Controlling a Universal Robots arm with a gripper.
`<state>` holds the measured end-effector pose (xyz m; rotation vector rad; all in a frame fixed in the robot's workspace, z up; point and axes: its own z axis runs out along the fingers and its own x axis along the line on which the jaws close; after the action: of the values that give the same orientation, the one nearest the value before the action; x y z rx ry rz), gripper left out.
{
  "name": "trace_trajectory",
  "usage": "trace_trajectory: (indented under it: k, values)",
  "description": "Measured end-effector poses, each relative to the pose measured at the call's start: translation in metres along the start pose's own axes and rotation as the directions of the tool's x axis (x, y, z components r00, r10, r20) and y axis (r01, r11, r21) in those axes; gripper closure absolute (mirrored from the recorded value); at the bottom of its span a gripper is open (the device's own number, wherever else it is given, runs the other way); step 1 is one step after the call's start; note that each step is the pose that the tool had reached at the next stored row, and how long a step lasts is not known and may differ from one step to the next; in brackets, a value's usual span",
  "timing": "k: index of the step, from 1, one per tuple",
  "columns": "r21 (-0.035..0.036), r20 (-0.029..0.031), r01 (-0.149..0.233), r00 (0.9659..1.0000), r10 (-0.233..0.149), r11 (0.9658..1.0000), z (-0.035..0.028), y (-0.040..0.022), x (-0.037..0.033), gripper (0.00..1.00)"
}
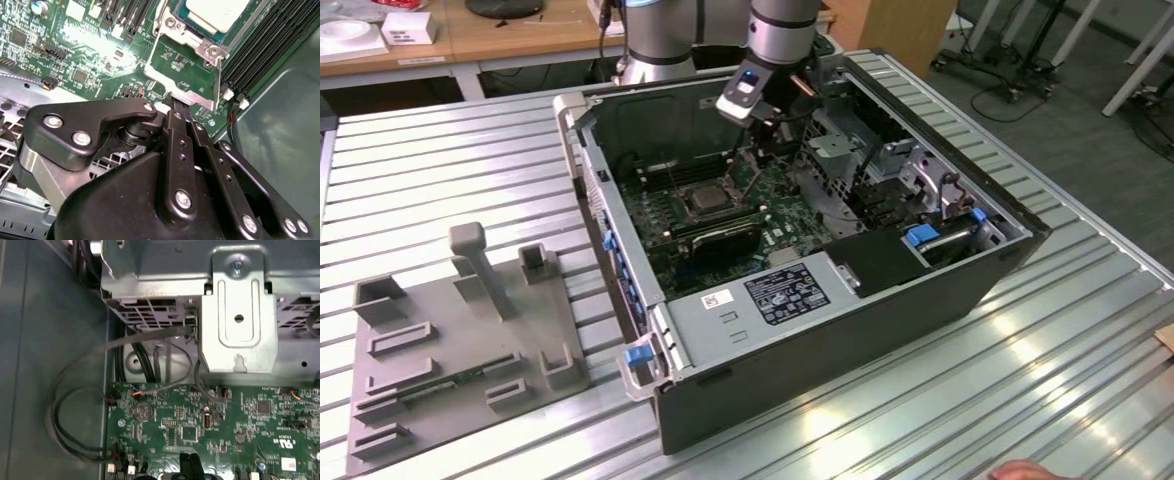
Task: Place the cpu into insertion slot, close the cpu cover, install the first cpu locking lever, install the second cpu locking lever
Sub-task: 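Close the cpu cover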
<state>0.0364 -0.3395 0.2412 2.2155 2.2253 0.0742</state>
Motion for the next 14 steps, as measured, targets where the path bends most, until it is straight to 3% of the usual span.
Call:
trace_trajectory:
  k: [14]
  values:
    - [-0.0001,0.0,-0.001,1.0,0.001,1.0,0.0024,-0.0169,0.0,0.89]
